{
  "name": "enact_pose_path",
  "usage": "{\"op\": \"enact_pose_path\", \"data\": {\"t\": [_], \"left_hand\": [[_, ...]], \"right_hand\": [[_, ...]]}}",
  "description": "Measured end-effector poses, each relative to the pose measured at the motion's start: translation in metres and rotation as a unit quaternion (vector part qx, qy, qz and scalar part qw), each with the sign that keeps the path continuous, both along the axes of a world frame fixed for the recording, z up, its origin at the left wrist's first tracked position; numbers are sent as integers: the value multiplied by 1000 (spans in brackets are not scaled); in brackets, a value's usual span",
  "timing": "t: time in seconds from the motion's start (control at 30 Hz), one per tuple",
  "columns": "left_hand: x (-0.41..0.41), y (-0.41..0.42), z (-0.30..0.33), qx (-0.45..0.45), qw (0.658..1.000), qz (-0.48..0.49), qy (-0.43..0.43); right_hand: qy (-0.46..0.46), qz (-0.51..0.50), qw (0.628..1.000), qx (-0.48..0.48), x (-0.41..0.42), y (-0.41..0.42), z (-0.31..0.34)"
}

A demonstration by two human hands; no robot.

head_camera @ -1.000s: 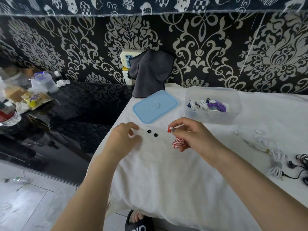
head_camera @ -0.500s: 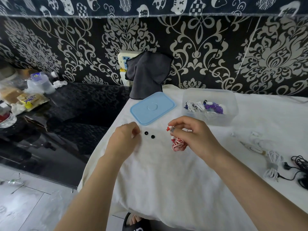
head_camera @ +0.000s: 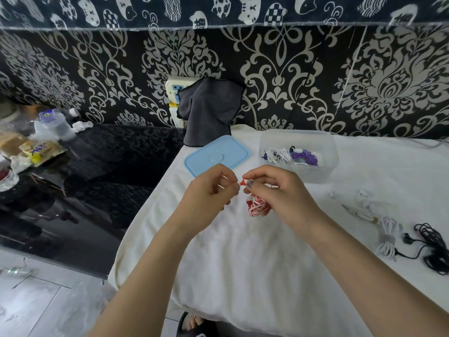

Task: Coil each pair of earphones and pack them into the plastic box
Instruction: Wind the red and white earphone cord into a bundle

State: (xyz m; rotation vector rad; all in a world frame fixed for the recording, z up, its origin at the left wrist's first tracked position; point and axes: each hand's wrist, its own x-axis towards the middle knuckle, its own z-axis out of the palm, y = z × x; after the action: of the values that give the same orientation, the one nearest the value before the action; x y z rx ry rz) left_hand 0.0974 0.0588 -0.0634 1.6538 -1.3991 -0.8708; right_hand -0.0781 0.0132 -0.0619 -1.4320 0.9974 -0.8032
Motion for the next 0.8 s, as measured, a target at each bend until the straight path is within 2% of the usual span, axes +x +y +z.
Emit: {"op": "enact_pose_path", "data": {"t": [0.8], "left_hand": [[-7,0,7,-52,998,-21,-6]], "right_hand": [[23,-5,999,-37,-3,-2,0]]}}
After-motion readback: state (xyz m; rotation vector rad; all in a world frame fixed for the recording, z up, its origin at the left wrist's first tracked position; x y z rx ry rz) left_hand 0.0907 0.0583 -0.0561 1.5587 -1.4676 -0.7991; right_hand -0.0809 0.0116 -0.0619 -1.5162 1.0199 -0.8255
